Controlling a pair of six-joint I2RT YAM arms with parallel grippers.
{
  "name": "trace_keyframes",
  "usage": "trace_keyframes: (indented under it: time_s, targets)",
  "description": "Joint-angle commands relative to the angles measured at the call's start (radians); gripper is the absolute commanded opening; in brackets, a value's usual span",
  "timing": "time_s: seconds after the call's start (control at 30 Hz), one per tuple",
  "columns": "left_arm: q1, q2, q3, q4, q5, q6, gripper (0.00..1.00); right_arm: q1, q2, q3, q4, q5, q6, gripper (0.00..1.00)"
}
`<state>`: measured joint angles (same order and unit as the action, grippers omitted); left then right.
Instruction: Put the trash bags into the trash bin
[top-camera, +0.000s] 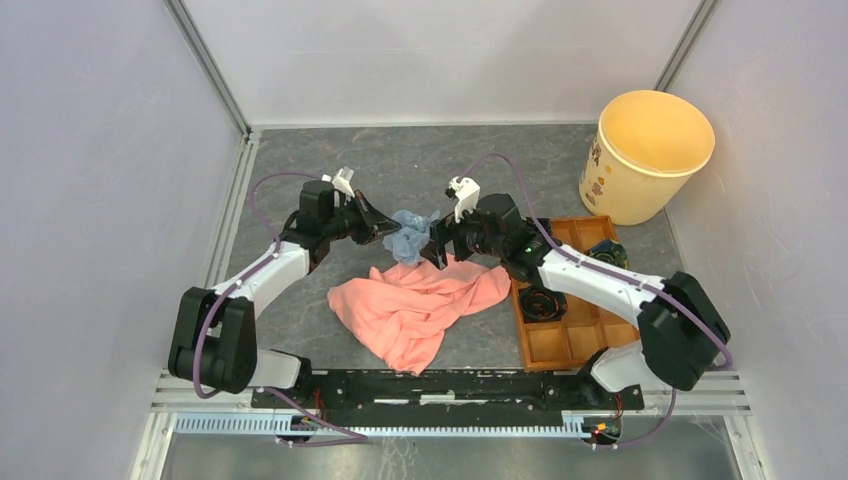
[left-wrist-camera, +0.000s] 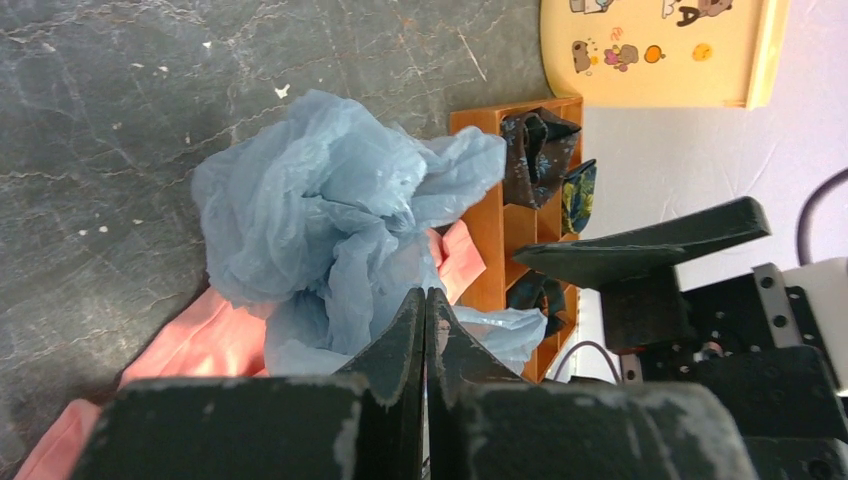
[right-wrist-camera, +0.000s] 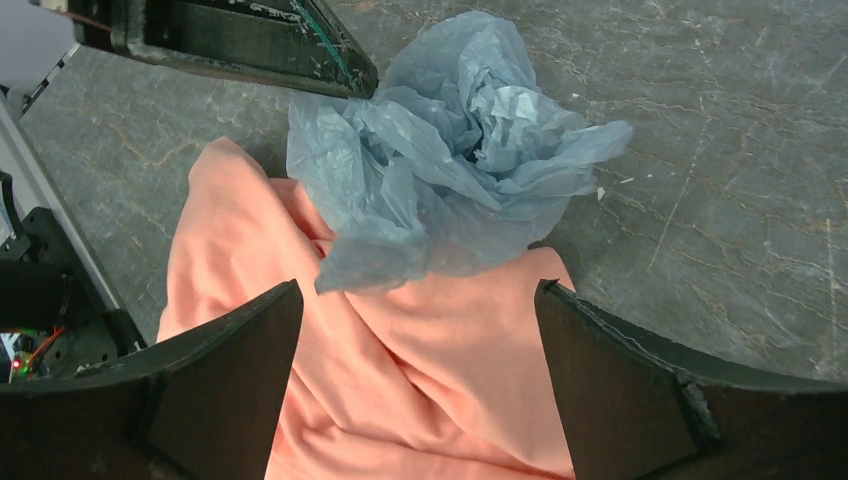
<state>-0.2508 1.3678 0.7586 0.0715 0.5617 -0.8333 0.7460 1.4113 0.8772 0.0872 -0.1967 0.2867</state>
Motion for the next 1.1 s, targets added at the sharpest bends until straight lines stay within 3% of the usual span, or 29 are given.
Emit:
trace_keyframes:
  time_s: [0.0, 0.17, 0.3, 0.37, 0.4, 0.5, 0.6, 0.83, 0.93, 1.07]
  targets:
    - [-0.01, 0.021, 0.002, 0.095, 0.044, -0.051, 0.02, 0.023, 0.067, 0.08, 0.09, 0.016, 0.044, 0.91]
    - [-0.013, 0.014, -0.006, 0.1, 0.06, -0.059, 0.02, 0.024, 0.132, 0.105, 0.142, 0.077, 0.03, 0.8]
    - [-0.012, -0.011, 0.007, 0.078, 0.064, -0.049, 0.02, 0.023, 0.219, 0.148, 0.13, 0.04, 0.021, 0.22]
    - [-0.009, -0.026, 0.037, 0.018, 0.057, -0.004, 0.06, 0.024, 0.215, 0.139, 0.114, 0.053, -0.013, 0.05]
    - [-0.005, -0.033, 0.059, -0.033, 0.042, 0.02, 0.17, 0.023, 0.198, 0.124, 0.119, 0.062, -0.034, 0.01]
    - [0.019, -0.073, 0.116, -0.185, -0.025, 0.122, 0.64, 0.021, 0.133, 0.067, 0.158, 0.035, -0.164, 0.0]
    - [0.067, -0.119, 0.133, -0.25, -0.042, 0.153, 0.82, 0.011, 0.112, 0.115, 0.104, 0.021, -0.258, 0.0]
    - [0.14, -0.233, 0.155, -0.296, -0.048, 0.127, 0.91, -0.106, 0.079, 0.228, 0.183, -0.244, -0.047, 0.0]
    - [0.141, -0.305, 0.184, -0.343, -0.103, 0.14, 0.92, -0.125, 0.036, 0.358, 0.113, -0.27, 0.002, 0.01]
    - [0.141, -0.389, 0.235, -0.403, -0.179, 0.191, 0.95, -0.117, -0.075, 0.334, 0.218, -0.232, -0.01, 0.01]
